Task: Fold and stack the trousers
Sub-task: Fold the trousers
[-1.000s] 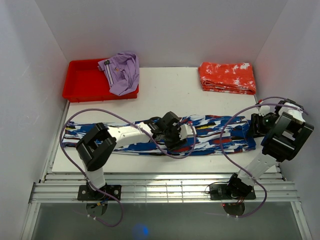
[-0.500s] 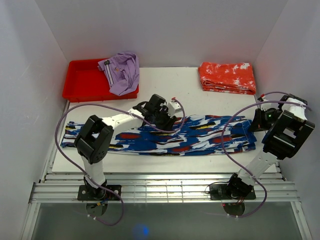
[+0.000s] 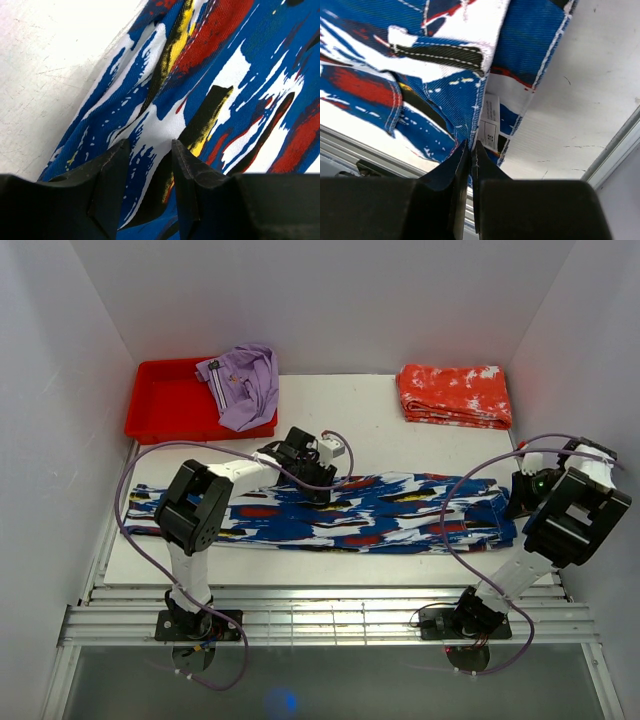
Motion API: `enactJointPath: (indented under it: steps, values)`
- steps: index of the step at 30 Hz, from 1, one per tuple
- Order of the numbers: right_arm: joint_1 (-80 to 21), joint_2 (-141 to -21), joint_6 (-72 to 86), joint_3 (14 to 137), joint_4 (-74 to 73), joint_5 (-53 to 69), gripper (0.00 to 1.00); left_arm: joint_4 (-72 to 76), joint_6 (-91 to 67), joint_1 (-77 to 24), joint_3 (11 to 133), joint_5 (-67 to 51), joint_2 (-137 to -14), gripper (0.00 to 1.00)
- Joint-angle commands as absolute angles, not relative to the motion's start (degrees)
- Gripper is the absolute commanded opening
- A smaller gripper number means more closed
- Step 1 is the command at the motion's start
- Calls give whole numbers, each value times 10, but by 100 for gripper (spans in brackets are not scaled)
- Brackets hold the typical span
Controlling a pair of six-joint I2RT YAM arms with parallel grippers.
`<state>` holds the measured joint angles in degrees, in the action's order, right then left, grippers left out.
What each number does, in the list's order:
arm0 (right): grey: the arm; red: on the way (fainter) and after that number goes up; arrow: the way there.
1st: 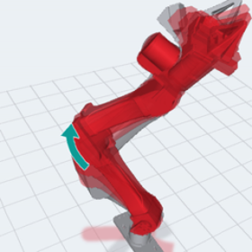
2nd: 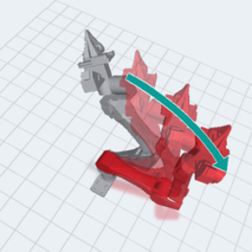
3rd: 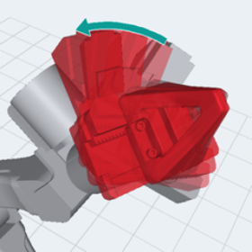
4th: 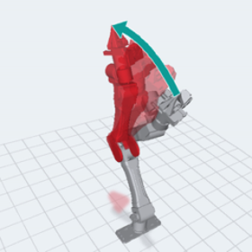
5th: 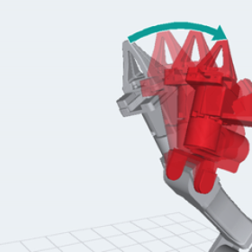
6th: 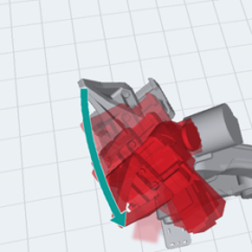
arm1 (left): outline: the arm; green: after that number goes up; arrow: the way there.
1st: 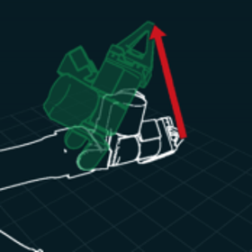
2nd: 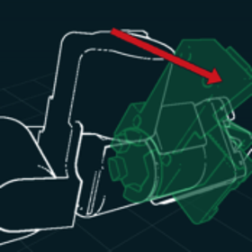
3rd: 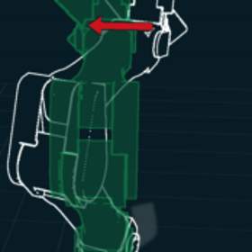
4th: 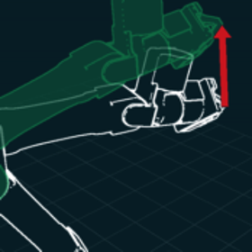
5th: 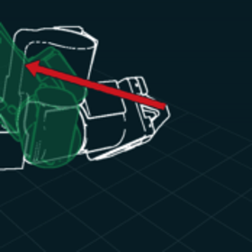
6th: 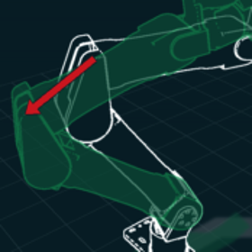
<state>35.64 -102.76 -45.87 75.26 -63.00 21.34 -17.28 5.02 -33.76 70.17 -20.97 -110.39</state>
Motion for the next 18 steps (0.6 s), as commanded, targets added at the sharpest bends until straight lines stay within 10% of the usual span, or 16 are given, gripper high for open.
enactJointPath:
  steps: [1, 9, 18]
  values:
    - [367, -1036, -475, 732, -579, 175, 8, -205, 40, -319, 689, -195, -1125, 50]
    - [357, -1065, -446, 673, -511, 206, 8, -170, 151, -338, 657, -300, -1001, 60]
    - [362, -1038, -432, 765, -560, 221, 78, -224, 230, -384, 619, -273, -863, 62]
